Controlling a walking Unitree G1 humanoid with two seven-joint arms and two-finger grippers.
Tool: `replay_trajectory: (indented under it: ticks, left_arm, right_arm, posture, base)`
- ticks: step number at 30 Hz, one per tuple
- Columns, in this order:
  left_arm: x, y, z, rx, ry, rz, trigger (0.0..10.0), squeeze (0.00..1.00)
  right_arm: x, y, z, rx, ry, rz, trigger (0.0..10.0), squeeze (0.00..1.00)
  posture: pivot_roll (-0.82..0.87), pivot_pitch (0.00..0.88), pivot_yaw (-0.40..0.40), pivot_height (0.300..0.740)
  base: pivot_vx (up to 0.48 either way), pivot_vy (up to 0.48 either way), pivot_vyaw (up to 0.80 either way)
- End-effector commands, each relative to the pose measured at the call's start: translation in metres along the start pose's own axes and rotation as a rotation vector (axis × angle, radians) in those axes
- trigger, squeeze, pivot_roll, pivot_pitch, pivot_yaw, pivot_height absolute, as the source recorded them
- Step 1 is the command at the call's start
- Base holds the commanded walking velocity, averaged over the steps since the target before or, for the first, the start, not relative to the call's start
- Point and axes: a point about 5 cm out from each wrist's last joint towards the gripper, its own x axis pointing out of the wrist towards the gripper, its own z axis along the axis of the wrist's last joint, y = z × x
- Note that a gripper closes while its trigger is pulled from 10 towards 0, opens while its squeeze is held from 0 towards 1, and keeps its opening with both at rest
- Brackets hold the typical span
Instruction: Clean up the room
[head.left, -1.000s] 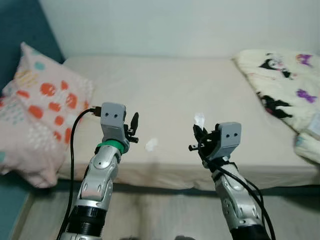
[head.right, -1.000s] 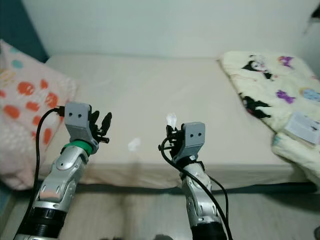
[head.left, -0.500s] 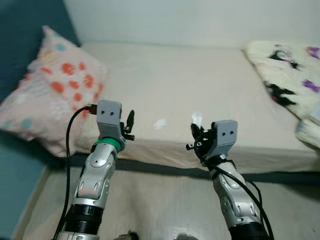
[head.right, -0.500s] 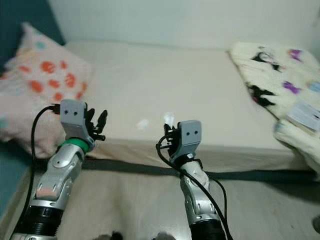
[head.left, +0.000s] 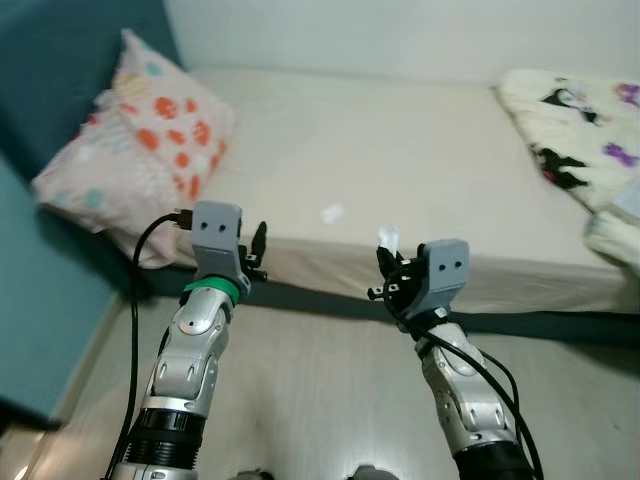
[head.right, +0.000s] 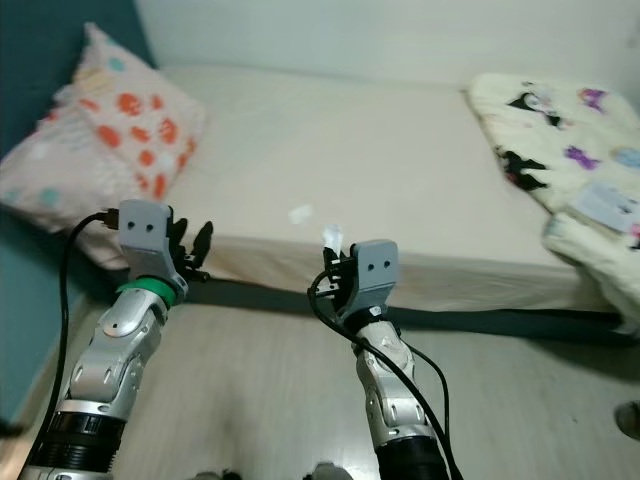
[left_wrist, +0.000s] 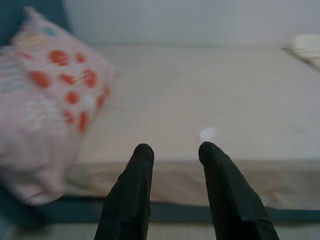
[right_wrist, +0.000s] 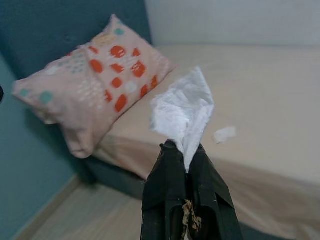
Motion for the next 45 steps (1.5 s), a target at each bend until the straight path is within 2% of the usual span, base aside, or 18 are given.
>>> replay_trajectory:
  ticks: [1, 9, 16, 21, 23, 24, 25, 30, 37, 45]
  left_arm:
    - [-0.001, -0.004, -0.001, 0.001, 0.005, -0.015, 10.0, 0.0]
    - [0.0, -0.005, 0.001, 0.003, 0.002, -0.017, 10.0, 0.0]
    - [-0.001, -0.005, 0.0, 0.007, 0.01, -0.016, 10.0, 0.0]
    - [-0.003, -0.005, -0.008, 0.051, 0.051, -0.034, 10.0, 0.0]
    - [-0.005, -0.006, -0.012, 0.063, 0.08, -0.045, 10.0, 0.0]
    - [-0.007, -0.007, -0.019, 0.074, 0.137, -0.067, 10.0, 0.0]
    - [-0.007, -0.007, -0.019, 0.074, 0.137, -0.067, 10.0, 0.0]
    - [-0.014, 0.001, -0.031, 0.121, 0.192, -0.076, 10.0, 0.0]
    - [-0.026, 0.023, -0.053, 0.18, 0.286, -0.045, 10.0, 0.0]
    - [-0.028, 0.022, -0.054, 0.18, 0.307, -0.053, 10.0, 0.0]
  right_arm:
    - [-0.004, -0.004, -0.005, 0.0, 0.016, -0.015, 10.0, 0.0]
    - [-0.002, -0.003, -0.005, 0.025, 0.014, -0.016, 10.0, 0.0]
    - [0.0, -0.001, -0.004, 0.0, 0.015, -0.002, 10.0, 0.0]
    - [0.002, 0.001, -0.005, -0.005, 0.017, 0.01, 10.0, 0.0]
    - [0.002, 0.002, -0.005, -0.004, 0.017, 0.014, 10.0, 0.0]
    - [0.002, 0.003, -0.005, 0.001, 0.017, 0.025, 10.0, 0.0]
    - [0.002, 0.003, -0.005, 0.001, 0.017, 0.025, 10.0, 0.0]
    - [0.001, 0.01, -0.007, 0.004, 0.027, 0.06, 10.0, 0.0]
    - [-0.008, 0.022, -0.025, 0.013, 0.091, 0.12, 10.0, 0.0]
    - [-0.009, 0.035, -0.026, 0.028, 0.102, 0.21, 10.0, 0.0]
  posture:
    - [-0.11, 0.0, 0.07, 0.74]
    - [-0.11, 0.0, 0.07, 0.74]
    - [-0.1, 0.0, 0.065, 0.74]
    - [-0.1, 0.0, 0.061, 0.74]
    - [-0.1, 0.0, 0.061, 0.74]
    - [-0.1, 0.0, 0.061, 0.74]
    - [-0.1, 0.0, 0.061, 0.74]
    - [-0.11, 0.0, 0.066, 0.74]
    - [-0.11, 0.0, 0.074, 0.74]
    - [-0.11, 0.0, 0.08, 0.74]
  base:
    - [-0.311, 0.0, 0.0]
    - [-0.311, 0.0, 0.0]
    - [-0.077, 0.0, 0.22]
    - [0.0, 0.0, 0.78]
    - [0.0, 0.0, 0.78]
    - [0.0, 0.0, 0.77]
    - [0.0, 0.0, 0.77]
    - [0.0, 0.0, 0.77]
    - [0.0, 0.0, 0.77]
    - [0.0, 0.0, 0.77]
